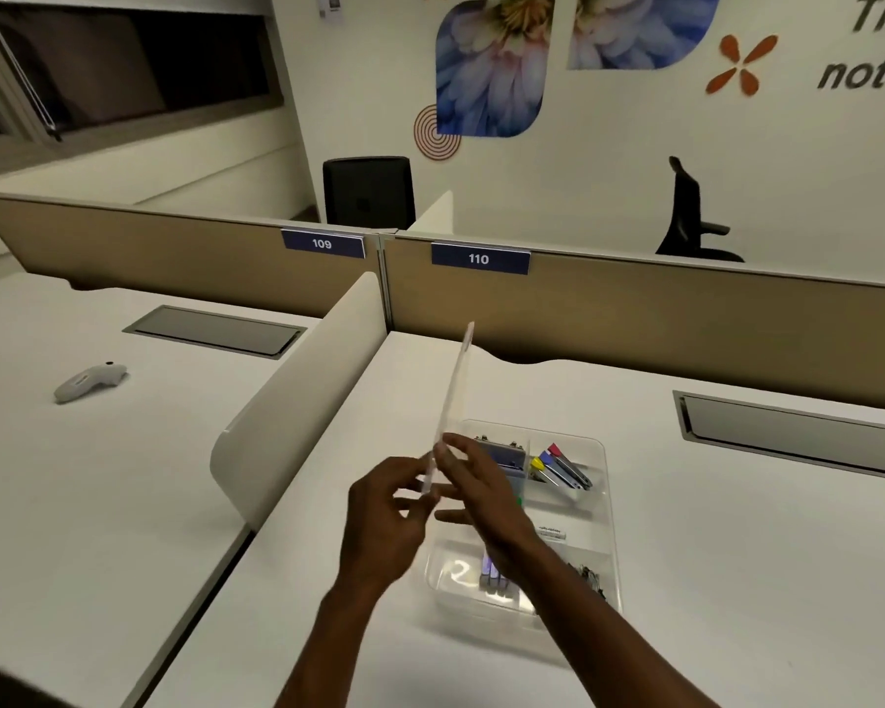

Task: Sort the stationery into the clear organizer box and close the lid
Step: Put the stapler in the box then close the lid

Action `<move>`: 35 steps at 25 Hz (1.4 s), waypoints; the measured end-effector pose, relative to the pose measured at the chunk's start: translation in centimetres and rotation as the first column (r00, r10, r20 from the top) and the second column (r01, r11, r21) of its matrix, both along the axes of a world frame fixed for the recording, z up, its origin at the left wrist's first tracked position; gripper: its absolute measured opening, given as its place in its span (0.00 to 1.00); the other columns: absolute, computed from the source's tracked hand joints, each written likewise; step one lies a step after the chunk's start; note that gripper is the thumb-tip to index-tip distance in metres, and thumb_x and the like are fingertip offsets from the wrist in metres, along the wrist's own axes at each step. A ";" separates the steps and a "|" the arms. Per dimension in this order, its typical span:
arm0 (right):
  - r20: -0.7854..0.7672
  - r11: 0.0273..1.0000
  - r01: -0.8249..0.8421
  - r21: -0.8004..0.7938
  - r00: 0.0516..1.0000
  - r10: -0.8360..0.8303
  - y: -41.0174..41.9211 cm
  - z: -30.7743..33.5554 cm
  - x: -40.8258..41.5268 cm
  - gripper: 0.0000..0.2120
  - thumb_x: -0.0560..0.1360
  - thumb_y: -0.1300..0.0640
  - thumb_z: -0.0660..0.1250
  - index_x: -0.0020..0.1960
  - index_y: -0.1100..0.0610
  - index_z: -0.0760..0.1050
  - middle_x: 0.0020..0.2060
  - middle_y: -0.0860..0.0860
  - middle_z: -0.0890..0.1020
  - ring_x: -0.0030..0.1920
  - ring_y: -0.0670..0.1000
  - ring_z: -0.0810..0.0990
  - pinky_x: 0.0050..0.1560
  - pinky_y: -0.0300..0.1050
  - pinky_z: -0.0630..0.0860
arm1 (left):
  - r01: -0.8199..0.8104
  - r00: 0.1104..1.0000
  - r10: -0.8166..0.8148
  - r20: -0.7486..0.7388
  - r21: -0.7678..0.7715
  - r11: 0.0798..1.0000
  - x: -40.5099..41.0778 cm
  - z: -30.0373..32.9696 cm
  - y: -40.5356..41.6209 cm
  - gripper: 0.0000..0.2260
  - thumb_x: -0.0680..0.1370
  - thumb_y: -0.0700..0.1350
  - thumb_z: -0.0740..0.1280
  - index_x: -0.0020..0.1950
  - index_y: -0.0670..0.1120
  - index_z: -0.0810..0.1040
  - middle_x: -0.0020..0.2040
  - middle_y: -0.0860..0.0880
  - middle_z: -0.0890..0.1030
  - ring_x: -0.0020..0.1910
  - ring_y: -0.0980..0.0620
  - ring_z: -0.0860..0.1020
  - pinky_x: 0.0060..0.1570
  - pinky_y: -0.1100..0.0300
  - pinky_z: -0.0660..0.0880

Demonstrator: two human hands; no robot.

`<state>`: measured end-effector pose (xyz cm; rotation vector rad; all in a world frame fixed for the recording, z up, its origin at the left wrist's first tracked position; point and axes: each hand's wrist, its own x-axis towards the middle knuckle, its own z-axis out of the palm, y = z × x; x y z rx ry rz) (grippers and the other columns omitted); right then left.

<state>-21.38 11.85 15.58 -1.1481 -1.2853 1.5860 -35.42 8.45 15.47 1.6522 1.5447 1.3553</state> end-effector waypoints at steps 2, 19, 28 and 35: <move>-0.027 0.999 0.054 -0.009 0.998 -0.054 -0.1 0.1 2.0 0.23 0.74 0.44 0.73 0.67 0.43 0.72 0.56 0.48 0.83 0.55 0.52 0.85 0.52 0.52 0.84 | 0.115 0.990 -0.110 -0.084 0.050 0.992 1.5 -0.1 -0.1 0.18 0.73 0.36 0.75 0.59 0.53 0.82 0.51 0.58 0.82 0.48 0.56 0.82 0.41 0.64 0.81; 0.112 0.960 0.266 0.084 0.955 -0.274 -7.4 -7.8 17.0 0.27 0.76 0.69 0.66 0.66 0.42 0.72 0.60 0.50 0.83 0.60 0.51 0.83 0.51 0.43 0.82 | 0.130 0.949 -0.262 -0.176 -0.537 0.833 0.9 -6.3 -1.4 0.61 0.59 0.48 0.84 0.80 0.54 0.47 0.75 0.49 0.62 0.69 0.47 0.69 0.67 0.51 0.72; 0.512 0.936 0.312 0.165 0.784 -0.352 -9.2 -10.9 17.5 0.34 0.72 0.55 0.77 0.74 0.51 0.67 0.70 0.50 0.74 0.68 0.53 0.75 0.66 0.50 0.75 | 0.150 0.941 -0.275 -0.199 -0.483 0.863 1.2 -7.8 -1.9 0.52 0.65 0.42 0.81 0.79 0.56 0.52 0.78 0.52 0.59 0.74 0.48 0.63 0.73 0.48 0.65; 0.482 0.933 0.345 0.104 0.803 -0.351 -9.5 -12.0 16.3 0.34 0.73 0.56 0.76 0.75 0.50 0.64 0.65 0.51 0.80 0.59 0.52 0.82 0.60 0.48 0.79 | 0.164 0.953 -0.274 -0.128 -0.544 0.823 0.3 -8.7 -1.2 0.50 0.66 0.39 0.81 0.79 0.57 0.55 0.78 0.54 0.63 0.75 0.49 0.65 0.72 0.50 0.66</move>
